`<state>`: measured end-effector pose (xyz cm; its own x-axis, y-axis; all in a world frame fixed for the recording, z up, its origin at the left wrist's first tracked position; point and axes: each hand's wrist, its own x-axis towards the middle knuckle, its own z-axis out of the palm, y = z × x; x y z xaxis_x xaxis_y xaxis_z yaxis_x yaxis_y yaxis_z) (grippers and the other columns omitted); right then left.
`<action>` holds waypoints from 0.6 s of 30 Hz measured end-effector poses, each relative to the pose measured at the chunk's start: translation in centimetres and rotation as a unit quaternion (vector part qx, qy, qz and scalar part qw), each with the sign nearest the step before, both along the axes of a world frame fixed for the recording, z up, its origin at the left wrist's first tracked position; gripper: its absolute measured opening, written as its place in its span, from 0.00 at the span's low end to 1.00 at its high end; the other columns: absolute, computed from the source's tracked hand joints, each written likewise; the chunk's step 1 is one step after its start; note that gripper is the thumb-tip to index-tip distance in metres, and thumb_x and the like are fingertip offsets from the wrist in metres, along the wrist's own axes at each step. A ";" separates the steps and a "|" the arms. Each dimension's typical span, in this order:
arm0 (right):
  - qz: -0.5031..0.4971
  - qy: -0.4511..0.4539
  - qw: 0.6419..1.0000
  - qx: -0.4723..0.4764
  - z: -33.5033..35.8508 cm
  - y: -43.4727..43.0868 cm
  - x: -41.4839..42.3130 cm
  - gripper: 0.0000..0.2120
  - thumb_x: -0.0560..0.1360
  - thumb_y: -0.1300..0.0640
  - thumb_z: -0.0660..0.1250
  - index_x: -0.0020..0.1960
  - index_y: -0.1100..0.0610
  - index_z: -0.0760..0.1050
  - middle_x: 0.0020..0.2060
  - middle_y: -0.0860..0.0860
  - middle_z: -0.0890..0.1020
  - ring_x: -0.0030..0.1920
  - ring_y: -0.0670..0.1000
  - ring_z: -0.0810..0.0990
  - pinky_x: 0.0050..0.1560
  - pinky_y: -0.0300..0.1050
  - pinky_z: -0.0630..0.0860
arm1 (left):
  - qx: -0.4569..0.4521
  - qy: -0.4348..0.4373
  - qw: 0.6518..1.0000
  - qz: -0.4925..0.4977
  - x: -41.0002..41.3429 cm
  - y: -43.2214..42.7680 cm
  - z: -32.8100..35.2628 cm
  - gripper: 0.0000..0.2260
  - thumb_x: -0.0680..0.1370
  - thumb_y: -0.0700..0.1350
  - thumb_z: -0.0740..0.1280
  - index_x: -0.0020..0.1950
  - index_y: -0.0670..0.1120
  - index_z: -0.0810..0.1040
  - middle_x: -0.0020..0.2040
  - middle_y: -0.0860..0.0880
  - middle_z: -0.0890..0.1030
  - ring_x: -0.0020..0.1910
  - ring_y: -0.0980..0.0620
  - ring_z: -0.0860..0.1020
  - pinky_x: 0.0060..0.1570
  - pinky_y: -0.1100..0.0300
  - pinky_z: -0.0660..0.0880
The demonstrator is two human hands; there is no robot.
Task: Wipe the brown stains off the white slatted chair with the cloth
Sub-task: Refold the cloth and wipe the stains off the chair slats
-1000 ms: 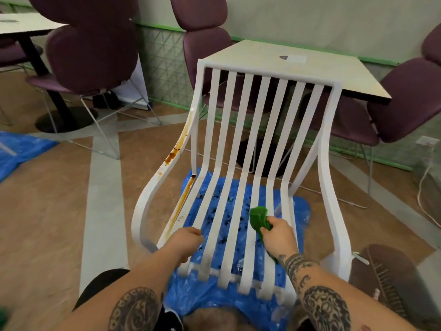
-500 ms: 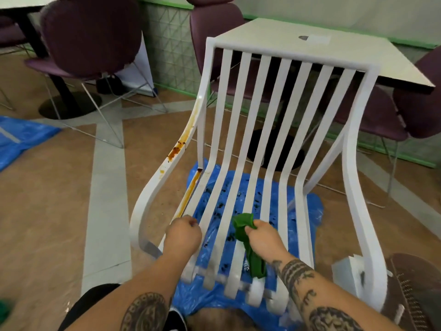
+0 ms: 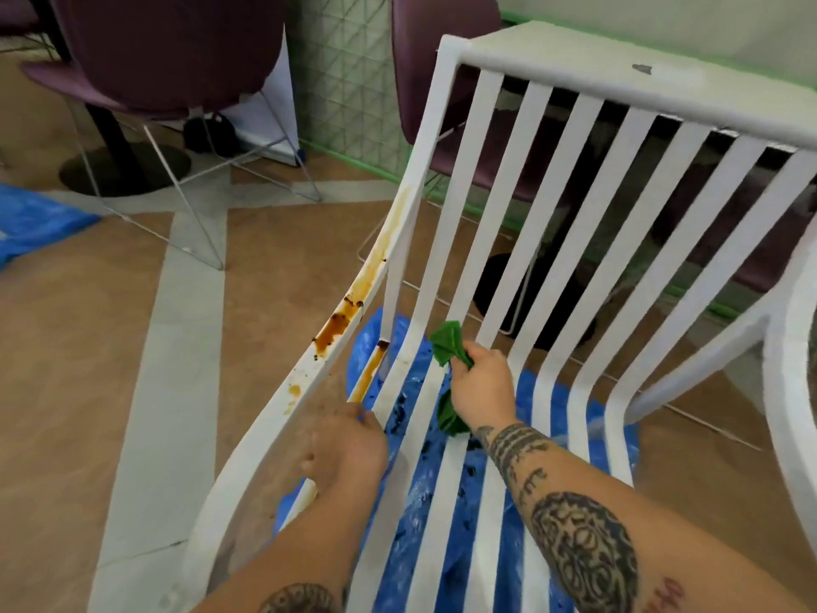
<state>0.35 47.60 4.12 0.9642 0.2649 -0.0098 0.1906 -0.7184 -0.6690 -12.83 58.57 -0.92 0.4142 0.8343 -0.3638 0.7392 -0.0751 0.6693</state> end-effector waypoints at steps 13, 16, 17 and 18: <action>0.208 -0.109 0.916 -0.326 -6.3 7.6 5.9 0.27 0.79 0.63 0.58 0.77 0.57 0.61 0.65 0.54 0.70 0.63 0.59 0.69 0.63 0.52 0.72 | -0.052 0.084 0.995 0.021 2.8 1.8 2.2 0.15 0.77 0.53 0.60 0.41 0.48 0.83 0.33 0.50 0.81 0.37 0.52 0.74 0.55 0.47 0.64; 0.235 -0.077 0.917 -0.313 -6.0 6.9 5.7 0.27 0.78 0.67 0.58 0.77 0.56 0.63 0.64 0.55 0.71 0.64 0.59 0.67 0.62 0.53 0.72 | -0.070 0.064 0.995 0.039 2.6 1.7 2.7 0.16 0.78 0.53 0.60 0.43 0.47 0.85 0.37 0.46 0.83 0.37 0.52 0.73 0.52 0.47 0.60; 0.250 -0.055 0.918 -0.301 -5.7 6.6 5.5 0.28 0.77 0.68 0.57 0.76 0.56 0.65 0.63 0.55 0.72 0.63 0.59 0.67 0.61 0.52 0.72 | -0.075 0.065 0.994 0.040 2.6 1.7 2.9 0.16 0.77 0.53 0.60 0.43 0.47 0.85 0.37 0.46 0.83 0.37 0.51 0.74 0.53 0.47 0.60; 0.270 -0.037 0.916 -0.295 -5.4 6.4 5.3 0.27 0.78 0.68 0.58 0.76 0.56 0.66 0.62 0.55 0.72 0.63 0.59 0.68 0.58 0.49 0.72 | -0.083 0.066 0.993 0.043 2.7 1.7 3.0 0.16 0.77 0.53 0.60 0.42 0.48 0.85 0.36 0.46 0.83 0.37 0.50 0.74 0.54 0.46 0.62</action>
